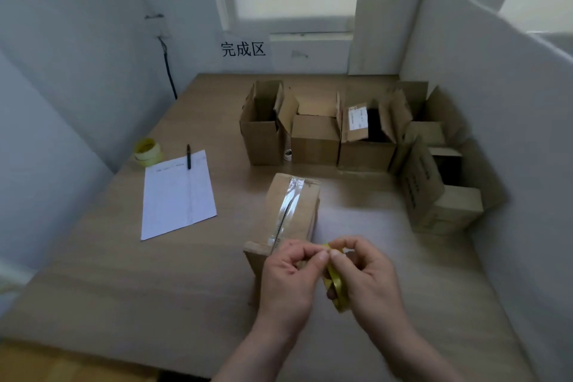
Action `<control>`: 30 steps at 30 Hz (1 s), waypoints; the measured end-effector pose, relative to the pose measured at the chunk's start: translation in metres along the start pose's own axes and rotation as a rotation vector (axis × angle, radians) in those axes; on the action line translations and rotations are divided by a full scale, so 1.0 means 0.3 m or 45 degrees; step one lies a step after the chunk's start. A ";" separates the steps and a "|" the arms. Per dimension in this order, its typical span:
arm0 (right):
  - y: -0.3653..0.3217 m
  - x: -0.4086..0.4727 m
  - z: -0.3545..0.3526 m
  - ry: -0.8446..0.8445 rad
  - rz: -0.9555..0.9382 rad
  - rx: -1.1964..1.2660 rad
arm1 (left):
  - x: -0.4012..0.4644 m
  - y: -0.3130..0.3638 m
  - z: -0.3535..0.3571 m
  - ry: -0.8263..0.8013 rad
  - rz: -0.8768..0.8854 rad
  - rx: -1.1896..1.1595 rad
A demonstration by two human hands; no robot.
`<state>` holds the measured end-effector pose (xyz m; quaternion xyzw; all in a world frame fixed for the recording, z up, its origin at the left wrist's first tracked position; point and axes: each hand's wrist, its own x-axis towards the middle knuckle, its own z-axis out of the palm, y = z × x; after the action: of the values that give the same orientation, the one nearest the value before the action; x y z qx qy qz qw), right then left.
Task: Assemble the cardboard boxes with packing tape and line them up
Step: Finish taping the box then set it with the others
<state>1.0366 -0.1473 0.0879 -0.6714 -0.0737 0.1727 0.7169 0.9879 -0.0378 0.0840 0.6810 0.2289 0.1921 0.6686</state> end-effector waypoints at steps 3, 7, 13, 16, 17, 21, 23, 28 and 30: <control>-0.019 0.011 -0.026 0.009 -0.056 -0.065 | -0.016 0.016 -0.001 0.061 0.107 0.178; -0.040 0.023 -0.057 -0.038 -0.105 -0.249 | -0.006 0.061 -0.057 0.155 -0.066 0.059; -0.067 0.031 -0.044 -0.170 -0.365 -0.708 | 0.028 0.098 -0.069 -0.312 0.078 0.243; -0.069 0.018 -0.023 -0.152 -0.412 -0.788 | 0.041 0.094 -0.081 -0.264 0.145 0.307; -0.066 0.012 -0.014 -0.147 -0.411 -0.803 | 0.042 0.087 -0.089 -0.256 0.182 0.348; -0.066 -0.049 0.044 -0.193 -0.302 -0.720 | 0.033 0.063 -0.138 -0.186 0.341 0.487; -0.045 -0.102 0.066 -0.323 -0.166 -0.600 | 0.029 0.044 -0.172 -0.107 0.289 0.400; 0.050 -0.202 0.052 -0.286 -0.325 -0.552 | -0.002 -0.097 -0.262 0.040 -0.070 0.151; 0.074 -0.180 0.019 -0.167 -0.289 -0.644 | -0.009 -0.147 -0.293 0.139 -0.123 0.129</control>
<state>0.9811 -0.1599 0.0734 -0.8038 -0.2355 0.1106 0.5350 0.9332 0.0330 0.0428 0.6905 0.3069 0.1847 0.6284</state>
